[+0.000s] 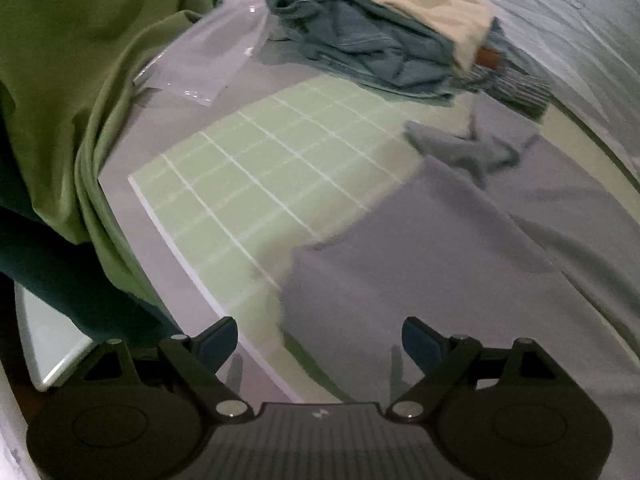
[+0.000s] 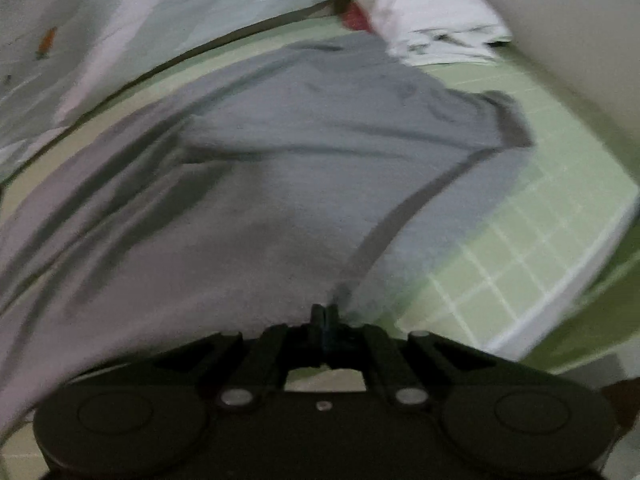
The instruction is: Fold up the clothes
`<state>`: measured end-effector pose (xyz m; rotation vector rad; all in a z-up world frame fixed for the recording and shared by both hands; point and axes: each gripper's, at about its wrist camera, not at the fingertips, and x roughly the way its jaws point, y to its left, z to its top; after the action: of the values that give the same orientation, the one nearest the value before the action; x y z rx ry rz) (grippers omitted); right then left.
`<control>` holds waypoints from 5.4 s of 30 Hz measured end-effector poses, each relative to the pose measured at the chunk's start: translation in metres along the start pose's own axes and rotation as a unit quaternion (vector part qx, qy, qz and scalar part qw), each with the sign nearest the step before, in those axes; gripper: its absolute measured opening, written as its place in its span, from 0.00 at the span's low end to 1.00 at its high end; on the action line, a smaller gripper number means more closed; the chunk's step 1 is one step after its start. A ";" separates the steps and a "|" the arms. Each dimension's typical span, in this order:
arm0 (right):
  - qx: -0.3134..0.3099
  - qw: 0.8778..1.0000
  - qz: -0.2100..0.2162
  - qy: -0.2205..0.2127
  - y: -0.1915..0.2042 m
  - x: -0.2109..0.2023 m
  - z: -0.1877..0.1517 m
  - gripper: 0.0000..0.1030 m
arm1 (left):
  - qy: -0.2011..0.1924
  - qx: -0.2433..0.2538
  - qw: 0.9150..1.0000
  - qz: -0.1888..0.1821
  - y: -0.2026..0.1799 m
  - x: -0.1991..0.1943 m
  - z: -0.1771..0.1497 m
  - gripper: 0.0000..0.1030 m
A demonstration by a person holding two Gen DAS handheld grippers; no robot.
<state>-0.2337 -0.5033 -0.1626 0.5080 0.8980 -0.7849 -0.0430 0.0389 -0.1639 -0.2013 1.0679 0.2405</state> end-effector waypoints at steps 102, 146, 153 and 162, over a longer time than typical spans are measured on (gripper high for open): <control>0.076 0.992 -0.090 -0.052 -0.140 0.100 0.140 0.02 | -0.040 0.089 0.994 -0.038 -0.120 -0.053 -0.002 0.78; 0.035 0.995 -0.073 -0.055 0.060 0.036 0.101 0.53 | -0.076 -0.050 0.994 -0.061 -0.030 0.064 0.115 0.03; 0.003 0.998 -0.044 -0.041 0.075 0.047 0.104 0.55 | -0.055 -0.072 0.995 -0.049 -0.019 0.062 0.103 0.30; -0.036 0.999 -0.014 -0.024 0.093 0.058 0.105 0.70 | -0.069 -0.012 0.996 -0.046 -0.042 0.067 0.126 0.71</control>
<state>-0.0871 -0.5397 -0.1479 0.4128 0.8876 -0.7849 0.1056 0.0400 -0.1621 -0.2514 0.9165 0.1819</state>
